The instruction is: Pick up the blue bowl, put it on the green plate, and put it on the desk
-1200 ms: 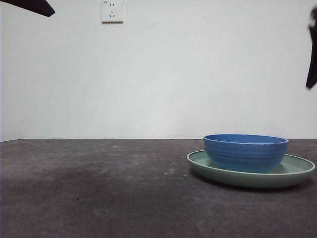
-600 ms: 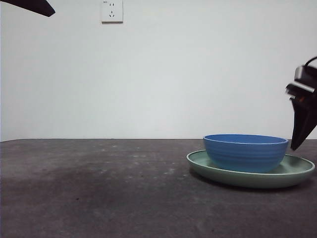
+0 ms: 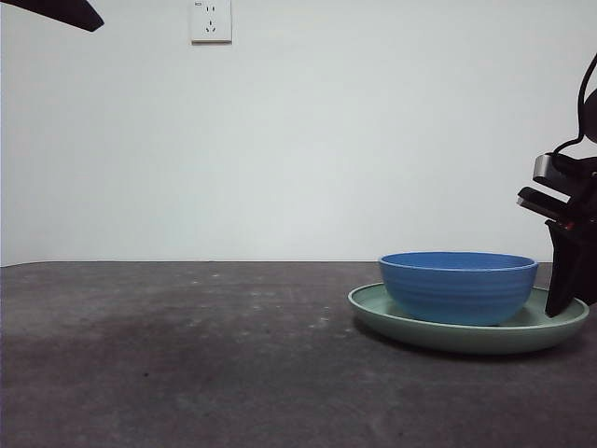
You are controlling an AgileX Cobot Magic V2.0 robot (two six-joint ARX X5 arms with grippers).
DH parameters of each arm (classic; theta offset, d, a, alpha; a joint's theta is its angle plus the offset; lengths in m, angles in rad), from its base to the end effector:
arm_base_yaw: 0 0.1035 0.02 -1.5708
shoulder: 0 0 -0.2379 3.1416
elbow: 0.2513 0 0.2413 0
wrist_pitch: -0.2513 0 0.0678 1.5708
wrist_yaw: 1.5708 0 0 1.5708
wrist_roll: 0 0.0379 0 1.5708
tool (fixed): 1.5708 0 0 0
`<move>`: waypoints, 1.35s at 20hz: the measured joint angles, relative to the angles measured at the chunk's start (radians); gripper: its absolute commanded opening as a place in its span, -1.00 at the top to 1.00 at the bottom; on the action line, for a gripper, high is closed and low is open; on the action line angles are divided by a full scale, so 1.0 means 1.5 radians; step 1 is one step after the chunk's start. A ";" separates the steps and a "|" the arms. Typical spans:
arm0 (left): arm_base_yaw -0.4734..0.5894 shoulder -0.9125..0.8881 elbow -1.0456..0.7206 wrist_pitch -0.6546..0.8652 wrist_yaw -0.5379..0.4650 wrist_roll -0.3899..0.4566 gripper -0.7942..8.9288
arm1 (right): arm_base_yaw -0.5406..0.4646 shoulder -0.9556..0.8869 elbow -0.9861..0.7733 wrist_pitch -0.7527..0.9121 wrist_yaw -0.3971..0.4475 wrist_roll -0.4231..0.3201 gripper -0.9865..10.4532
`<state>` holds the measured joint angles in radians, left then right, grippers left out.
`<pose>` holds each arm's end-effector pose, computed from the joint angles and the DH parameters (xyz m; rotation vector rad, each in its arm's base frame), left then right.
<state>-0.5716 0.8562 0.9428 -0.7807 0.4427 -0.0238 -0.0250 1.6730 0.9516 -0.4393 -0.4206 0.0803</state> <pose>0.1344 -0.1057 0.2979 0.0258 0.7337 -0.9631 0.3005 0.0080 0.1369 0.3285 1.1542 0.3046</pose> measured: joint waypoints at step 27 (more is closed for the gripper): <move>0.000 0.000 0.000 0.000 0.000 0.000 0.32 | 0.228 -0.142 0.002 0.152 -0.011 0.204 0.81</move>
<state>-0.5716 0.8562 0.9428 -0.7807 0.4427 -0.0238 0.3164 1.4601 0.9543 -0.2108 -0.4377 0.3866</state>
